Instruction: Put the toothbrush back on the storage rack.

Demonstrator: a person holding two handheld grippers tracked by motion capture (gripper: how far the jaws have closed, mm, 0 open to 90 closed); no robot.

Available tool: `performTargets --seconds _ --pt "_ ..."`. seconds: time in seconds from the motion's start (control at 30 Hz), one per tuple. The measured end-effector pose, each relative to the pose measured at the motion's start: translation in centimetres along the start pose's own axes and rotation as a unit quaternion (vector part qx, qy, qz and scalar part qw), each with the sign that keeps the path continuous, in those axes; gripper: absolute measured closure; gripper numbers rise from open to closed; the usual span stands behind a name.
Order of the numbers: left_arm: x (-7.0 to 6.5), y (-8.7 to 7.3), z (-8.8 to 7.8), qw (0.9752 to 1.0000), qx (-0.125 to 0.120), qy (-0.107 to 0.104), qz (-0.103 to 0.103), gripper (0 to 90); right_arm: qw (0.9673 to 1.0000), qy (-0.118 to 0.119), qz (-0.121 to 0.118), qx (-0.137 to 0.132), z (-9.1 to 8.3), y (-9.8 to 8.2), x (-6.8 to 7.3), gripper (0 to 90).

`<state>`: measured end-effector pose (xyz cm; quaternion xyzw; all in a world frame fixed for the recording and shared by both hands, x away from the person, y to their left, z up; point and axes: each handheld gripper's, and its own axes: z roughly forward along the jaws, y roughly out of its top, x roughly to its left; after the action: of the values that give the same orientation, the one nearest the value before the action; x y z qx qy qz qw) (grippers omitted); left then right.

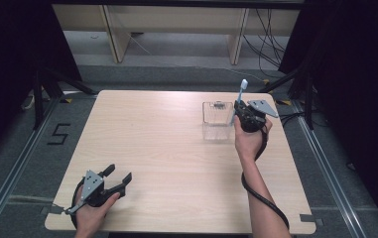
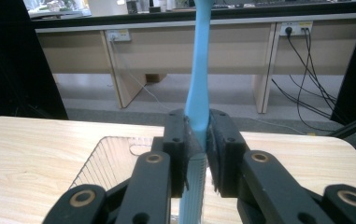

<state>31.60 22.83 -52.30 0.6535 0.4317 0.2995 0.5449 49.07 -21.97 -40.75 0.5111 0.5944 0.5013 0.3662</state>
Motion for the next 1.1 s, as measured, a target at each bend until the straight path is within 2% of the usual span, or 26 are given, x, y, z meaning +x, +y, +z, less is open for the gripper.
performTargets --seconds 0.2,0.23,0.37,0.5,0.6,0.67,0.7,0.73,0.93,1.1 --pt "0.0 0.0 0.0 1.0 0.0 0.0 0.0 27.0 1.0 -0.002 -0.001 0.004 -0.1 -0.2 0.0 78.9" --pt "0.0 0.0 0.0 1.0 0.0 0.0 -0.001 27.0 0.9999 -0.002 0.01 0.004 -0.1 -0.2 0.2 78.9" --pt "0.0 0.0 0.0 1.0 0.0 -0.001 -0.001 27.0 1.0 0.0 -0.004 0.004 -0.1 -0.4 0.0 78.9" --pt "-0.1 0.0 0.1 1.0 0.0 -0.001 -0.001 27.0 1.0 -0.001 0.004 0.005 -0.1 -0.5 0.2 78.9" --pt "-0.1 0.0 0.1 1.0 0.0 -0.002 -0.001 27.0 1.0 0.003 -0.005 0.006 -0.1 -0.7 0.1 78.9" --pt "-0.1 0.0 0.1 1.0 0.0 -0.002 -0.001 27.0 0.9999 -0.003 -0.008 0.009 -0.1 -0.8 0.1 78.9" --pt "-0.1 0.0 0.1 1.0 0.0 -0.002 0.0 27.0 0.9999 -0.005 0.001 0.01 -0.1 -0.8 0.2 78.9" --pt "-0.1 0.0 0.1 1.0 -0.001 -0.002 -0.001 27.0 1.0 0.002 -0.005 0.008 0.0 -0.9 0.1 78.9" --pt "-0.1 0.0 0.1 1.0 0.0 -0.002 0.0 27.0 0.9999 0.0 -0.008 0.011 -0.1 -1.2 0.1 78.9" --pt "-0.1 0.0 0.1 1.0 0.0 -0.002 -0.001 27.0 1.0 0.001 -0.002 0.008 0.0 -1.6 0.2 78.8"
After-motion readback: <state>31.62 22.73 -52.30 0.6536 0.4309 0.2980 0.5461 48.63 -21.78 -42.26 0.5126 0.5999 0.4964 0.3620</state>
